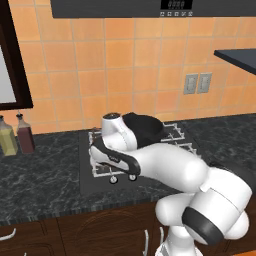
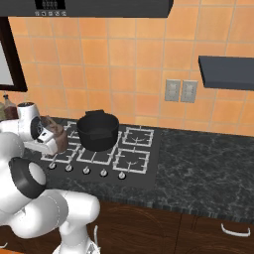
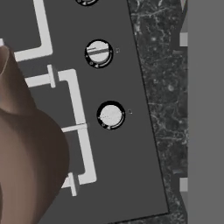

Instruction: Pick the kettle from the counter and place it on a stove burner. Then turn the burner on.

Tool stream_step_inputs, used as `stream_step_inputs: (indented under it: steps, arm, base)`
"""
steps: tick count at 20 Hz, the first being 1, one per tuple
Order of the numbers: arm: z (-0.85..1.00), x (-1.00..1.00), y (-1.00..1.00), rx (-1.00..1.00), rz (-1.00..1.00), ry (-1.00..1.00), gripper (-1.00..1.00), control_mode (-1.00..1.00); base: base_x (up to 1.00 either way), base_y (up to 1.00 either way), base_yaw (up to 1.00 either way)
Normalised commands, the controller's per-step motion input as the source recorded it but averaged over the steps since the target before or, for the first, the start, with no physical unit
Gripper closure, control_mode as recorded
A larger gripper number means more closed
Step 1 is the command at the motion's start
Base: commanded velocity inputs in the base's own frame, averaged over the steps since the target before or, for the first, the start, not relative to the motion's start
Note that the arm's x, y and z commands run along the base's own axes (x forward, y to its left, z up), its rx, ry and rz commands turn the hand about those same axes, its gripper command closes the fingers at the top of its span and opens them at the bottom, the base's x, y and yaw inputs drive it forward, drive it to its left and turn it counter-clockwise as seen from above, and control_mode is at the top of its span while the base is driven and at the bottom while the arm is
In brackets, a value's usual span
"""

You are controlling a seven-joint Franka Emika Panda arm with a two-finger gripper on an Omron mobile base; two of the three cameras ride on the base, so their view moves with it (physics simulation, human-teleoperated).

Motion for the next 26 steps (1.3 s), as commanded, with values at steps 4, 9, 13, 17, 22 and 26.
stream_step_inputs:
  steps: [4, 9, 13, 17, 22, 26]
  arm:
    - [-0.44, 0.00, 0.00, 0.00, 0.02, -0.09, -1.00, -1.00]
    - [-0.35, 0.01, 0.00, 0.00, 0.03, -0.06, -1.00, -1.00]
    - [-0.27, 0.10, 0.01, 0.00, 0.05, -0.01, -1.00, -1.00]
    - [-0.22, 0.27, 0.10, 0.00, 0.01, -0.01, -1.00, -1.00]
    - [-0.13, 0.29, 0.19, 0.00, 0.00, 0.00, -1.00, -1.00]
    - [-0.11, 0.25, 0.24, 0.00, 0.00, 0.00, -1.00, -1.00]
  base:
    - [0.00, 0.00, 0.00]
    - [0.00, 0.00, 0.00]
    - [0.00, 0.00, 0.00]
    - [0.00, 0.00, 0.00]
    - [0.00, 0.00, 0.00]
    - [0.00, 0.00, 0.00]
